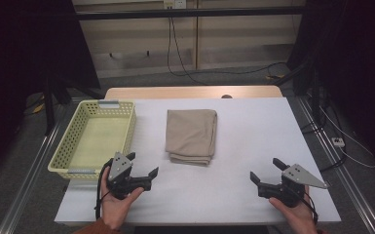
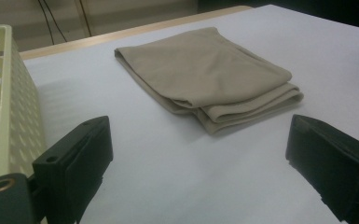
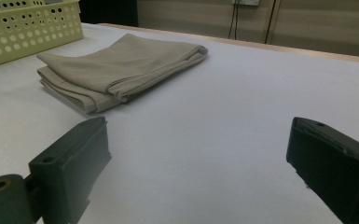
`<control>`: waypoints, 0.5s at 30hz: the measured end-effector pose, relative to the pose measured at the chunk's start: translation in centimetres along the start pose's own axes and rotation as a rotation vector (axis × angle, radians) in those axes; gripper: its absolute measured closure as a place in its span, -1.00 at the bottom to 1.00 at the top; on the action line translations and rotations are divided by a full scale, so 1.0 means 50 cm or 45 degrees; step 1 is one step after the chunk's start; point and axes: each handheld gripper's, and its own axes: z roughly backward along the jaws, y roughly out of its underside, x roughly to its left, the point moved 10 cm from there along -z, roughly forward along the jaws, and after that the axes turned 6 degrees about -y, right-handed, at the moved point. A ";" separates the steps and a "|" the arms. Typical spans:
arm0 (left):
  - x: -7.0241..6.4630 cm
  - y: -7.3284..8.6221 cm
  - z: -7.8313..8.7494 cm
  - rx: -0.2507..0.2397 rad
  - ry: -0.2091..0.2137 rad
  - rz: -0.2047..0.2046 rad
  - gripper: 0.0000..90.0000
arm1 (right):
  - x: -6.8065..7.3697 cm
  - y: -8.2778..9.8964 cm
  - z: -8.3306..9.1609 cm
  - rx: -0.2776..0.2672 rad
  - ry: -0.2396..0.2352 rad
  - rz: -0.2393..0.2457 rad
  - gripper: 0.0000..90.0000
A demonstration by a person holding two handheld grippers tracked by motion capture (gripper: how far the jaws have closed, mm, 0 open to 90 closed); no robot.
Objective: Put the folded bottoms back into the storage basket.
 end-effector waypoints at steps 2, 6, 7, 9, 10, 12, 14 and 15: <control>0.000 0.000 -0.001 0.003 -0.001 -0.004 -0.84 | 0.004 0.000 0.000 0.001 -0.009 -0.002 -0.89; -0.002 0.000 -0.005 0.010 0.003 -0.010 -0.84 | 0.004 0.001 0.001 0.001 -0.014 -0.010 -0.90; -0.003 0.001 -0.006 0.017 0.007 -0.011 -0.84 | 0.003 0.001 0.001 0.001 -0.011 -0.013 -0.90; -0.009 0.005 -0.010 0.036 0.021 -0.020 -0.84 | 0.003 0.001 0.002 0.001 -0.012 -0.018 -0.90; -0.009 0.005 -0.010 0.036 0.021 -0.020 -0.84 | 0.003 0.001 0.002 0.001 -0.010 -0.018 -0.90; -0.012 0.006 -0.012 0.043 0.029 -0.016 -0.84 | 0.003 0.001 0.002 0.002 -0.009 -0.017 -0.90; -0.015 0.008 -0.013 0.051 0.034 -0.025 -0.84 | 0.004 0.002 0.002 0.006 -0.011 -0.017 -0.91; -0.015 0.008 -0.013 0.051 0.034 -0.025 -0.84 | 0.004 0.002 0.001 0.007 -0.010 -0.020 -0.91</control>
